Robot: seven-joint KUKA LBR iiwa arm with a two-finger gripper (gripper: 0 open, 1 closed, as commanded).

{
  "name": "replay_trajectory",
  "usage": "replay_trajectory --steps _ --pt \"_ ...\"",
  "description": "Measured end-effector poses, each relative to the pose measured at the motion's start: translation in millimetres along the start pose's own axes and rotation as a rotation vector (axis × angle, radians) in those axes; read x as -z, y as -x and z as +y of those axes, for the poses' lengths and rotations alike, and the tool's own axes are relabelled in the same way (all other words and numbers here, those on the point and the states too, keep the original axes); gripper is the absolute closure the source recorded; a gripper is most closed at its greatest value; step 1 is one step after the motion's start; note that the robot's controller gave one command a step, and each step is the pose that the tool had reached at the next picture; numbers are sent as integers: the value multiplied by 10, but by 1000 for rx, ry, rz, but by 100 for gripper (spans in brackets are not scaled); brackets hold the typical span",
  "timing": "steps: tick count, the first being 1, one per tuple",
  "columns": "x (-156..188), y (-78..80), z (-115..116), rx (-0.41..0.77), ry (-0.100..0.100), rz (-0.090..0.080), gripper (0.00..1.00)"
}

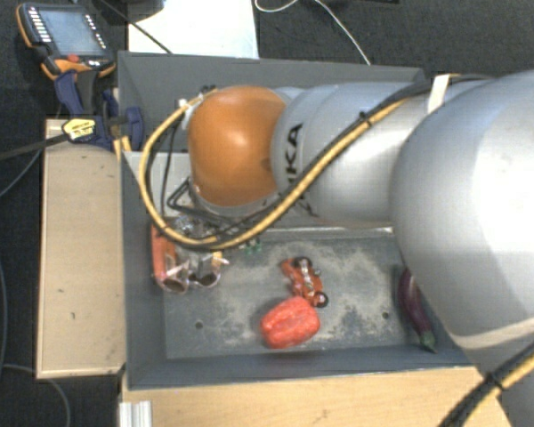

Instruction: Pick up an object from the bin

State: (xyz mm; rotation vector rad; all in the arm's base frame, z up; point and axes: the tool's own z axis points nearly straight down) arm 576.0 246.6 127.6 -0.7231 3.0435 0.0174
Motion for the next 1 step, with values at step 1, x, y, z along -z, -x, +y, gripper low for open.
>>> replay_trajectory --steps 1 --pt "282 19 2 0 -1 -7 100"
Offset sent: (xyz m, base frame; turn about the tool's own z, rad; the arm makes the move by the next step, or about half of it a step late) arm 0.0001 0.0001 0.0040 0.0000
